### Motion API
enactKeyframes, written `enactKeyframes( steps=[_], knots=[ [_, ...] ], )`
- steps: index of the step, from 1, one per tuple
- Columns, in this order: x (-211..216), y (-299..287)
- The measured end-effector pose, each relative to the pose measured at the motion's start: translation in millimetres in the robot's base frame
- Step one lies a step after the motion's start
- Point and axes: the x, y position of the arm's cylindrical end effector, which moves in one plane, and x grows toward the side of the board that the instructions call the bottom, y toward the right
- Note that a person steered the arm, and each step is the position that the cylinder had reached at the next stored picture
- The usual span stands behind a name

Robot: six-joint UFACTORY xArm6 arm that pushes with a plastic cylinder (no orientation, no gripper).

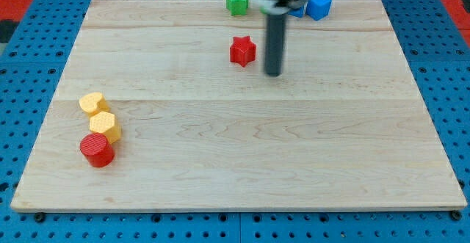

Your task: Slide red star into the yellow blocks

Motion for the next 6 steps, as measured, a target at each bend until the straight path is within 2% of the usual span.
enactKeyframes(
  steps=[1, 2, 3, 4, 5, 6],
  knots=[
    [-63.8, -20.5],
    [-32.8, -136.0],
    [17.1, -177.1],
    [-34.8, -172.6],
    [-43.8, -116.8],
    [-9.1, -90.6]
  ],
)
